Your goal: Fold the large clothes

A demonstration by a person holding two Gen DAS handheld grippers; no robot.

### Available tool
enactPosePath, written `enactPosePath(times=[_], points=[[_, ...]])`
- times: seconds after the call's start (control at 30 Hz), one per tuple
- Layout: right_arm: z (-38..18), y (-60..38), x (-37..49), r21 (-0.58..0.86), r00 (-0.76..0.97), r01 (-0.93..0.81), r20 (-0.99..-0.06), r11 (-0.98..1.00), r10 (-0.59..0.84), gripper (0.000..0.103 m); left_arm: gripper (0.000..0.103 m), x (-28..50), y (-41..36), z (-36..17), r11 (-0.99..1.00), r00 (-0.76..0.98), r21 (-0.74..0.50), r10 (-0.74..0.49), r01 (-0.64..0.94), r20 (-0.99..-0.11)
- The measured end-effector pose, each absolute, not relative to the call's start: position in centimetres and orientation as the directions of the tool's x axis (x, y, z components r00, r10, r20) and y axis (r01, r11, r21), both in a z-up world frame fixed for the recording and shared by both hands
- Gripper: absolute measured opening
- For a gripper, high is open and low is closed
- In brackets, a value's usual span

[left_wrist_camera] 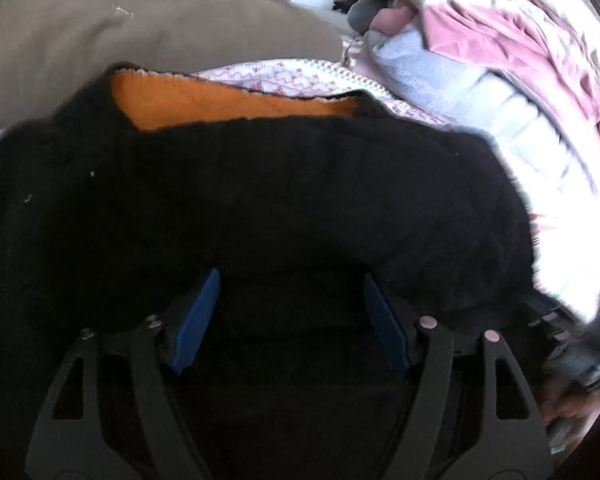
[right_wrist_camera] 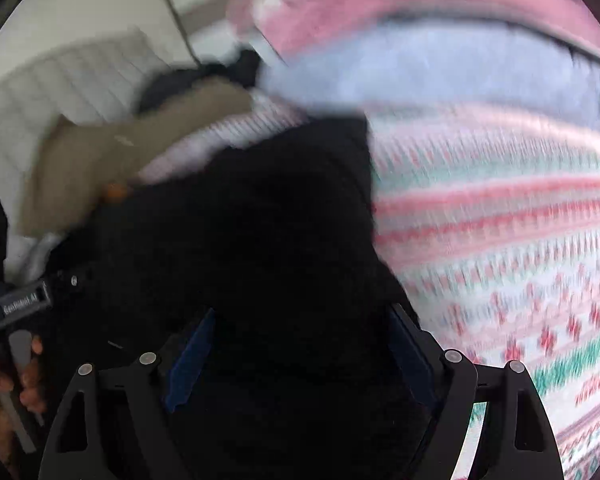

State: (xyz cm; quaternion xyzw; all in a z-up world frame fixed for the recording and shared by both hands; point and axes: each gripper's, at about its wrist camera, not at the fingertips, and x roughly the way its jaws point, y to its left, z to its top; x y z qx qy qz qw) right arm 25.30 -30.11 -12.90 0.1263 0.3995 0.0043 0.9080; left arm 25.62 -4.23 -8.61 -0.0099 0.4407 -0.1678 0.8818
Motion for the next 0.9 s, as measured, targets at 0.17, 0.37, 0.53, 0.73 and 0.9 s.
enactPosePath(times=[0.17,0.37,0.53,0.73,0.9], points=[[-10.7,-29.1,24.1,0.180,0.691,0.076,-0.719,0.981,0.078,0.085,0.076,23.4,-2.0,-5.9,0.935,0.534,-0.183,-0.326,0.305,-0.780],[-7.6,-28.4,21.6,0.237,0.713,0.059,-0.690,0.970,0.125,0.085,0.090,19.3,6.0,-1.8,0.934,0.589,-0.292,-0.357,0.208,-0.725],[-5.4,-27.1,18.9,0.226,0.745,0.027,-0.654,0.974,0.131,0.087,0.096,15.9,13.9,0.8,0.980,0.692,-0.195,-0.171,0.044,-0.702],[-4.5,-25.2,18.9,0.291,0.733,-0.040,-0.641,0.956,0.226,0.087,0.098,13.2,25.9,-0.4,0.952,0.759,-0.191,0.061,-0.241,-0.649],[-5.1,-24.3,18.1,0.231,0.714,-0.049,-0.672,0.972,0.196,0.088,0.098,13.4,34.3,-2.3,0.908,0.742,-0.209,0.147,-0.363,-0.654]])
